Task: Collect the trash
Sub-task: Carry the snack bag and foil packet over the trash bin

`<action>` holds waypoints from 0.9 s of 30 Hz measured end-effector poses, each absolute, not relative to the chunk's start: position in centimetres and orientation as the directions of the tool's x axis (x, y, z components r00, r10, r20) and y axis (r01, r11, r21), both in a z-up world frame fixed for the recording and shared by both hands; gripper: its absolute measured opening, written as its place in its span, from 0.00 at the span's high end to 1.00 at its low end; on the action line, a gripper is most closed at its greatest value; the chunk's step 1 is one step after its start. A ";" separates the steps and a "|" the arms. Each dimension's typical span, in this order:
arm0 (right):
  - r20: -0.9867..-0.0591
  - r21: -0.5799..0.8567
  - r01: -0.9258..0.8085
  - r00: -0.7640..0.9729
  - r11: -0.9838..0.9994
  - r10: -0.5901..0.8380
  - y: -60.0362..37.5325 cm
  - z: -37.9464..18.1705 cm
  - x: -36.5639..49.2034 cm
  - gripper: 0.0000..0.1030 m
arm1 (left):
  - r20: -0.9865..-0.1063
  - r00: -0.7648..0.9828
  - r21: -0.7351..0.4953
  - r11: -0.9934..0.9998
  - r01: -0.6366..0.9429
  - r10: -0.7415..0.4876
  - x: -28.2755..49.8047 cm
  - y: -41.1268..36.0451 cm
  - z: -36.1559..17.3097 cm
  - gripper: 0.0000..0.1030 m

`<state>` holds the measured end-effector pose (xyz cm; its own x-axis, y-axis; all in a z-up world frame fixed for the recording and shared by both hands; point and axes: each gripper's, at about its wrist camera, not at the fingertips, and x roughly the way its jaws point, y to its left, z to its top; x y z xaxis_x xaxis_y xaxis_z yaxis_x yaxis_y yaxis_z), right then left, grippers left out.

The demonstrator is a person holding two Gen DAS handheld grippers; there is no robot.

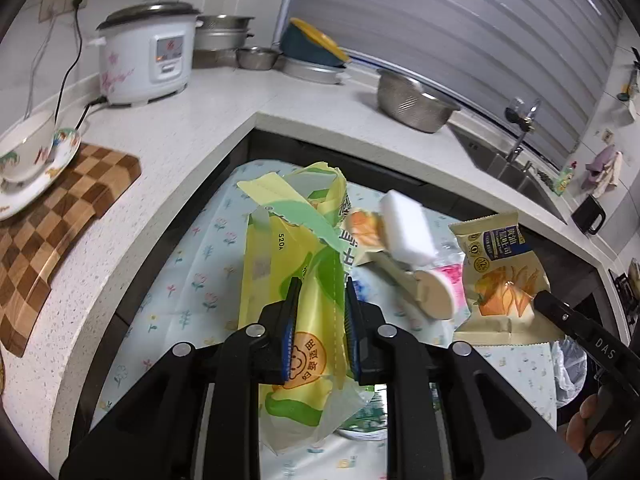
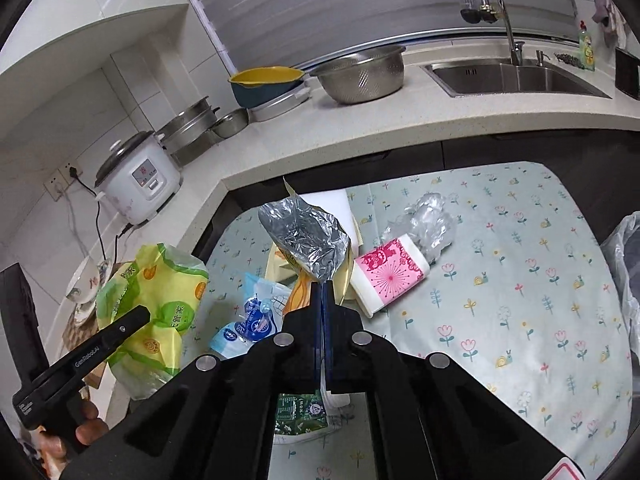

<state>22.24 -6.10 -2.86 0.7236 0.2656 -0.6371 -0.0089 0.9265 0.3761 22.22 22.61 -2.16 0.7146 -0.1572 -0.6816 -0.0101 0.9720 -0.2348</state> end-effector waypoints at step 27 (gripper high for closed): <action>-0.554 0.384 0.268 0.832 0.884 -0.012 -27.7 1.2 9.3 0.98 | -0.610 0.671 -0.148 0.893 0.426 -0.421 16.0 -4.9 3.9 0.81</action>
<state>9.27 -27.72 1.23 0.8322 -0.0120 -0.5544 0.2684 0.8835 0.3838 15.97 -4.86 3.86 0.6710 -0.4209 -0.6104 0.4256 0.8928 -0.1478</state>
